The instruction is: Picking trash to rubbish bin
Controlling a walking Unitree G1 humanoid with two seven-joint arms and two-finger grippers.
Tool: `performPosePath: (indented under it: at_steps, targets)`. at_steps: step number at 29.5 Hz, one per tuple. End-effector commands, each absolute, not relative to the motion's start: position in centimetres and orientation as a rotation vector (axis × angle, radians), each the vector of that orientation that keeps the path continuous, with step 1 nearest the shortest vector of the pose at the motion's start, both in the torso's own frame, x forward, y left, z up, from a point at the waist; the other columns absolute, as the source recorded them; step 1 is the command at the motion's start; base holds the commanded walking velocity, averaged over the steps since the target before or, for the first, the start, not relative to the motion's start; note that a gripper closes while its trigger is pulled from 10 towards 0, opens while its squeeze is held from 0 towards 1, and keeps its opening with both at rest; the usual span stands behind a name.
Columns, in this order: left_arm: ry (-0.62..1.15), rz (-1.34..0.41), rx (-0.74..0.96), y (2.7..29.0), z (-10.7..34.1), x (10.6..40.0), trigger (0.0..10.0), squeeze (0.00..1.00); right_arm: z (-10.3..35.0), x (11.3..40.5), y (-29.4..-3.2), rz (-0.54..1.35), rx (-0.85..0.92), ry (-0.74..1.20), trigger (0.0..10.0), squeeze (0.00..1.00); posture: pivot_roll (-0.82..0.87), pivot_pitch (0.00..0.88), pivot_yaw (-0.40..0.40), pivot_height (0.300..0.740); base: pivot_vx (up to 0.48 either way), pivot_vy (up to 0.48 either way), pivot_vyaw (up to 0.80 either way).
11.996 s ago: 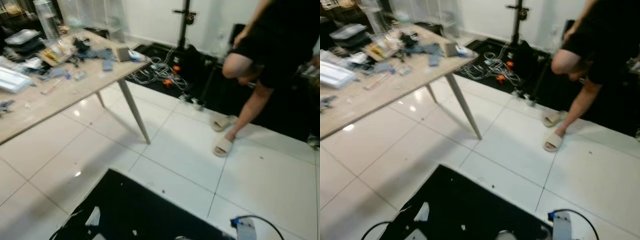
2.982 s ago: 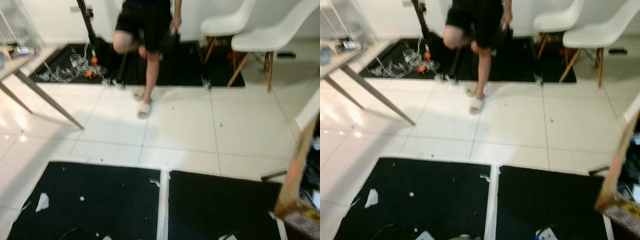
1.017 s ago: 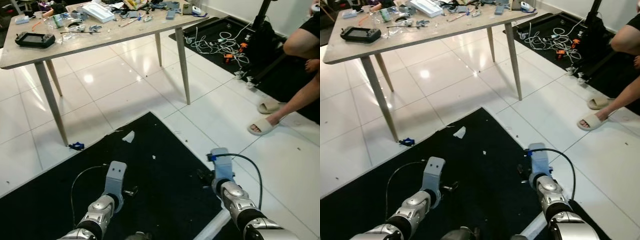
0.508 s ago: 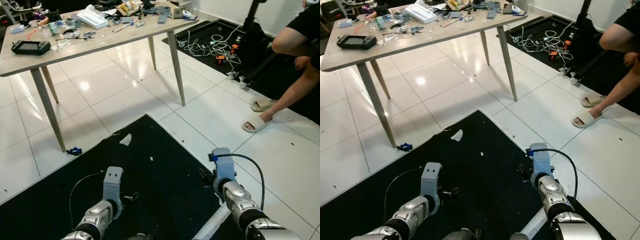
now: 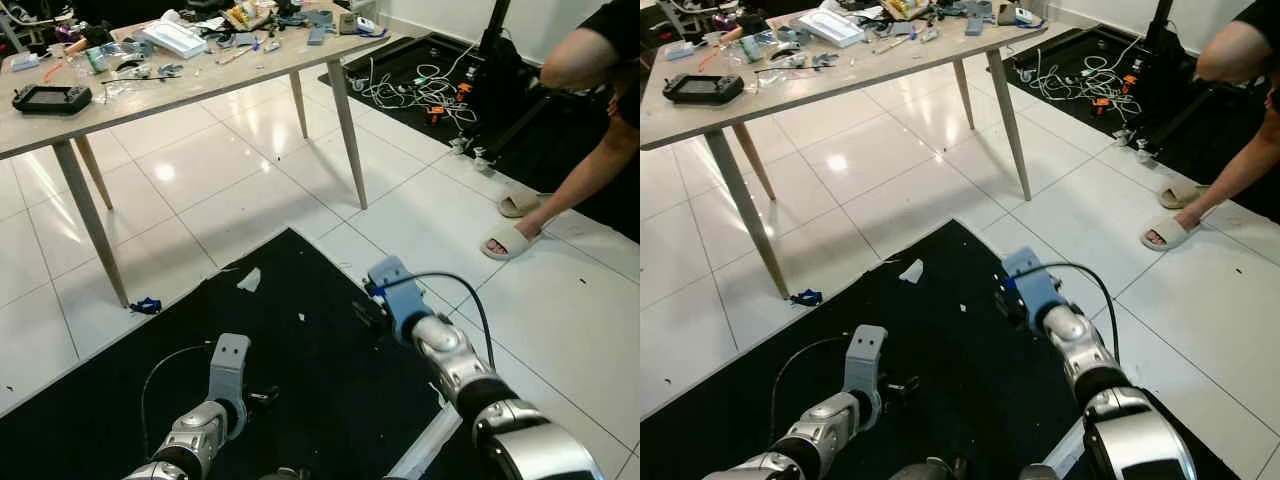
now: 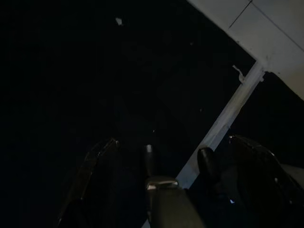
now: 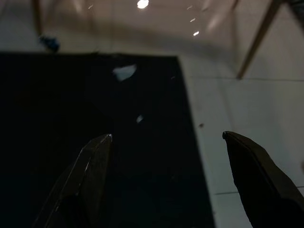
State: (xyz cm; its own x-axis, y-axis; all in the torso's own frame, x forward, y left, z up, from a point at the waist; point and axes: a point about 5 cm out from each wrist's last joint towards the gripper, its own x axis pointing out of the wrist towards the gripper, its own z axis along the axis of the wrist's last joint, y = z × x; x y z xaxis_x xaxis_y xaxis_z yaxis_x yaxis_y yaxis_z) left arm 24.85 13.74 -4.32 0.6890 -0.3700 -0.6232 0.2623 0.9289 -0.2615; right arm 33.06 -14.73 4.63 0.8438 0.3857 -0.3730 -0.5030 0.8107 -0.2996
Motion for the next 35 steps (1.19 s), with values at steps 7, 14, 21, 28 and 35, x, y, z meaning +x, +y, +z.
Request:
performPosePath:
  at_steps: [7,14,21,28,35]
  targets:
    - [0.765,-0.294,-0.217,14.6,-5.2,23.6,10.0,0.00,2.9,31.3,-14.9,0.526,-0.312,0.332,10.0,0.00,-0.02,0.116,0.076,0.740,0.000,0.000,0.00]
    - [0.763,-0.277,-0.236,14.7,-5.1,23.9,10.0,0.00,2.8,31.1,-14.8,0.588,-0.291,0.352,10.0,0.00,-0.02,0.109,0.087,0.740,0.000,0.000,0.00]
    - [0.762,-0.286,-0.231,14.6,-4.8,24.3,10.0,0.00,3.1,31.4,-15.4,0.571,-0.171,0.357,10.0,0.00,-0.04,0.108,0.101,0.740,0.000,0.000,0.00]
    - [0.762,-0.286,-0.235,14.4,-4.8,24.4,10.0,0.00,3.4,31.6,-15.7,0.552,-0.156,0.347,10.0,0.00,-0.05,0.100,0.095,0.740,0.000,0.000,0.00]
    - [0.759,-0.274,-0.254,14.3,-4.7,24.5,10.0,0.00,3.5,31.7,-16.0,0.552,-0.132,0.354,10.0,0.00,-0.05,0.094,0.087,0.740,0.000,0.000,0.00]
